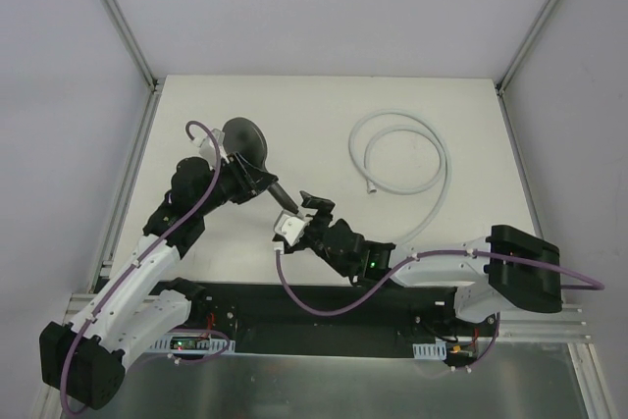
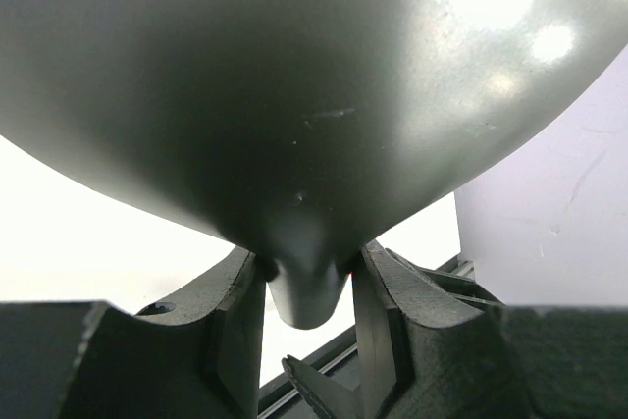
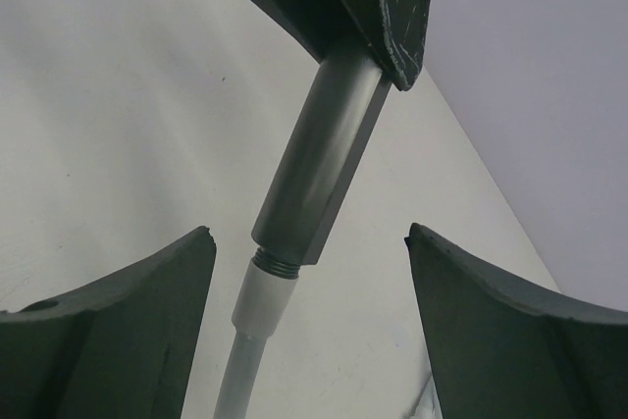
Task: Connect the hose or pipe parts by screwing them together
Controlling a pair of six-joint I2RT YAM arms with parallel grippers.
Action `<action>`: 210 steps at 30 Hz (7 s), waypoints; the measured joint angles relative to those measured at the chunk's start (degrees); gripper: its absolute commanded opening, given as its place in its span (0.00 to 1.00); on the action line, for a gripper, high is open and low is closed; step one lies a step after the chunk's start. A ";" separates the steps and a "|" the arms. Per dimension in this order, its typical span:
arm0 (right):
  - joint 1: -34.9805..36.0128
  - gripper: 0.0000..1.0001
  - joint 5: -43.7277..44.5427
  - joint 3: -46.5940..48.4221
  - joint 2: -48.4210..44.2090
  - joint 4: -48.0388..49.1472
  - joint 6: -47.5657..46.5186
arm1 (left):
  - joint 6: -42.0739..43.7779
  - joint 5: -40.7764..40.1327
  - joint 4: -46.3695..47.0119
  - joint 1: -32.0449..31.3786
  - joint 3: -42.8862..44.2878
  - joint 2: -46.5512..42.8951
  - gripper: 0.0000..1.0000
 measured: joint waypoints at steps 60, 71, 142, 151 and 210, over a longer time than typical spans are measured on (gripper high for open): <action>-30.03 0.87 -55.52 -11.02 -11.28 7.67 43.01 | 1.70 12.41 34.51 -0.39 -12.37 -2.51 0.00; -9.29 0.86 -13.29 -9.31 -13.53 -3.17 17.92 | -3.45 0.37 7.87 -0.76 -0.26 -2.93 0.00; -2.71 0.01 6.16 2.19 3.85 0.72 -0.22 | -12.26 -5.88 -5.84 -1.55 3.58 -4.28 0.00; -18.95 0.01 -28.30 -1.68 -4.92 -4.00 20.63 | -4.87 2.36 19.69 -1.51 -6.01 -3.34 0.00; -21.09 0.01 -30.21 2.60 -5.44 -10.58 20.96 | -6.16 0.55 15.19 -1.55 -2.29 -1.53 0.00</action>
